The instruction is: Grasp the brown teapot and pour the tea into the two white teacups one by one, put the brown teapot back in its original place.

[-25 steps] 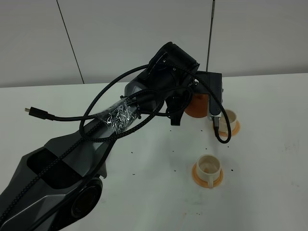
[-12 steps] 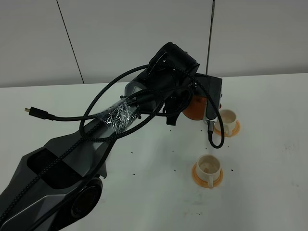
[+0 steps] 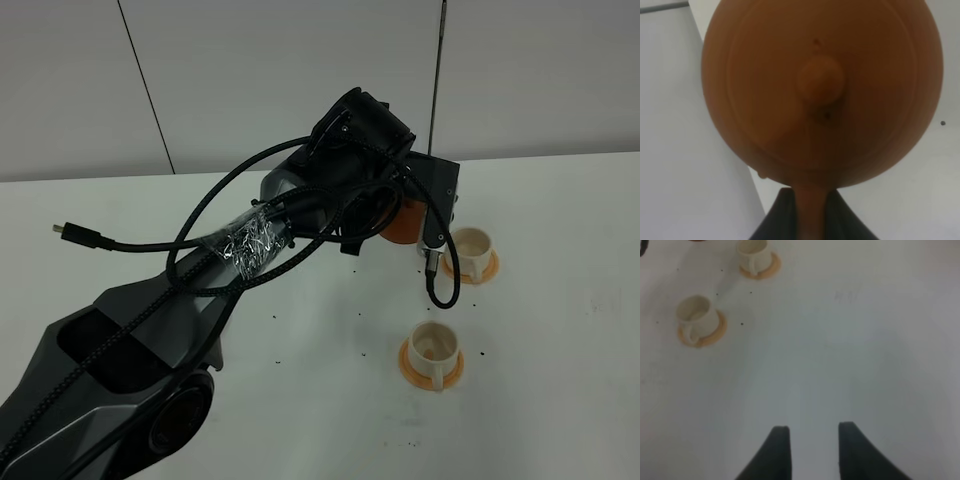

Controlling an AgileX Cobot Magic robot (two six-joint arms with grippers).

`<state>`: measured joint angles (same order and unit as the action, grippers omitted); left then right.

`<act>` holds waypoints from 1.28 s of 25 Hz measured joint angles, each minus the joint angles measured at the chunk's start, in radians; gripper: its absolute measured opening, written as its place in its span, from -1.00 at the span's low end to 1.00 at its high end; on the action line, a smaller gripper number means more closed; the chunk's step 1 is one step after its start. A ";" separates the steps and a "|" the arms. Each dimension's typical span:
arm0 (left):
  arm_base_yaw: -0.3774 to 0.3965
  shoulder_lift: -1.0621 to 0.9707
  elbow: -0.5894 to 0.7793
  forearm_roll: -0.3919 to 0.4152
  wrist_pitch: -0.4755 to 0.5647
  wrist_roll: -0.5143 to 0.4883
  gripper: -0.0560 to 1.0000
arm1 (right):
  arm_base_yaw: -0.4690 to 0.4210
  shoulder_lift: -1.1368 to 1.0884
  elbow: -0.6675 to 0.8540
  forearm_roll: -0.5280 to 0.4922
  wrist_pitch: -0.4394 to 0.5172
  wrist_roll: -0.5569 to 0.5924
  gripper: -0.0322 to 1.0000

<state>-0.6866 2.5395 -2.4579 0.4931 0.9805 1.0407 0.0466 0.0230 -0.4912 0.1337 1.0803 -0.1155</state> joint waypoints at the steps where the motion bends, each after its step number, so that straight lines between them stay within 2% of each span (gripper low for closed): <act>1: -0.003 0.000 0.000 0.002 -0.003 0.001 -0.58 | 0.000 0.000 0.000 0.000 0.000 0.000 -0.48; 20: -0.023 0.000 0.000 0.017 -0.007 0.002 -0.58 | 0.000 0.000 0.000 0.000 0.000 0.000 -0.48; 32: -0.023 0.000 0.000 0.028 0.040 -0.071 -0.58 | 0.000 0.000 0.000 0.000 0.000 0.000 -0.48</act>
<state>-0.7101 2.5395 -2.4579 0.5216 1.0202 0.9698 0.0466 0.0230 -0.4912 0.1337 1.0803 -0.1155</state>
